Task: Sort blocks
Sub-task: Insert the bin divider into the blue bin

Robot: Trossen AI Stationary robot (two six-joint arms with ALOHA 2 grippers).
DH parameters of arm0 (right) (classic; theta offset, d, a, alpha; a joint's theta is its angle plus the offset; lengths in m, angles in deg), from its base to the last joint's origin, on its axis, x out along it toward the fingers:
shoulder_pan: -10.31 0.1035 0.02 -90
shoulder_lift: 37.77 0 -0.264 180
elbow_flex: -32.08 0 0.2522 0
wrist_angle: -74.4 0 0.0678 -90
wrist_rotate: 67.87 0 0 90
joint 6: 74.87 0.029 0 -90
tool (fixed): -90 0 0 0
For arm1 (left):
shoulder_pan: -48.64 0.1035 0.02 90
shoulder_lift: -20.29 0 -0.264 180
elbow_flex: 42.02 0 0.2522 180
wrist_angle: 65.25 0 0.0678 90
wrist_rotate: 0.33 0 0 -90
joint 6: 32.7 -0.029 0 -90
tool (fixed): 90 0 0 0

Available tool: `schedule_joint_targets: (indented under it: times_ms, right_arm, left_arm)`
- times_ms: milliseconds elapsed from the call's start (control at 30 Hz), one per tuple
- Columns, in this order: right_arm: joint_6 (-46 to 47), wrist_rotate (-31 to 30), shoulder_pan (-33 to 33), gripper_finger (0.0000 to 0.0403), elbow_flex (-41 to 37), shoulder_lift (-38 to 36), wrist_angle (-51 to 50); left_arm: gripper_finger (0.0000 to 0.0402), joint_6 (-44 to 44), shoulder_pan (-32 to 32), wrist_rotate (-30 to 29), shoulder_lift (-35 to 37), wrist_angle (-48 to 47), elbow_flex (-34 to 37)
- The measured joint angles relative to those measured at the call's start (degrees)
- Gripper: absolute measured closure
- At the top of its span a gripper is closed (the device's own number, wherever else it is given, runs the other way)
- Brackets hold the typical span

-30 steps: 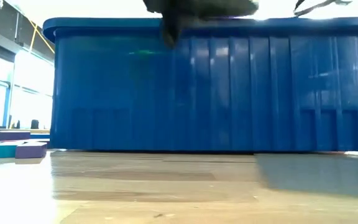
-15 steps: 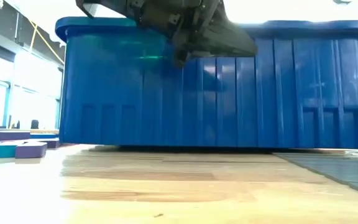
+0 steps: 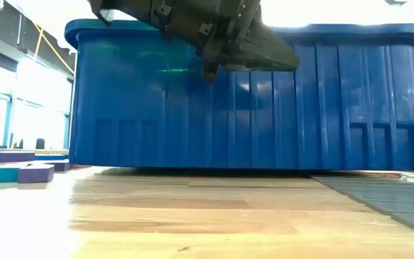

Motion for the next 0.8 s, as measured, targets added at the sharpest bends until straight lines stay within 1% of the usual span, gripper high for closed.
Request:
schedule_joint_targets:
  times_ms: [67,133,200,267,333,433,533,700,800]
  right_arm:
    - [2.1,-4.2,-0.6,0.0403,1.3,0.0,-5.1]
    - [7.5,-8.2,-1.8,0.0403,1.5,0.0,-9.8]
    - [14.0,-9.8,-3.2,0.0403,0.0,0.0,-14.0]
    - [18.7,-9.5,-4.7,0.0403,-1.7,0.4,-15.2]
    - [19.5,-6.5,-5.7,0.0403,-2.9,0.8,-13.8]
    - [17.0,2.2,-6.1,0.0403,-3.2,1.7,-10.9]
    - [14.9,8.4,-5.3,0.0403,-3.0,2.3,-4.8]
    - [9.1,11.8,-2.2,0.0403,-3.1,4.8,9.7]
    - [8.3,13.7,-0.9,0.0403,-2.9,6.7,15.8]
  left_arm:
    - [0.0401,0.0,0.0,-0.4,0.0,0.1,0.0]
    - [0.0401,0.1,0.0,-1.3,0.0,0.2,0.0]
    - [0.0401,-0.3,0.0,-2.0,0.0,0.8,0.1]
    - [0.0401,-0.6,0.0,-2.4,-0.1,1.1,0.1]
    - [0.0401,-0.6,0.0,-2.5,-0.1,1.1,0.1]
    - [0.0401,-0.7,0.0,-2.6,-0.1,1.0,0.1]
    - [0.0401,-0.7,0.0,-3.6,-0.1,0.7,0.1]
    - [0.0401,-1.1,0.0,-5.6,-0.1,0.8,0.1]
    - [0.0401,-1.1,0.0,-5.6,-0.1,0.8,0.1]
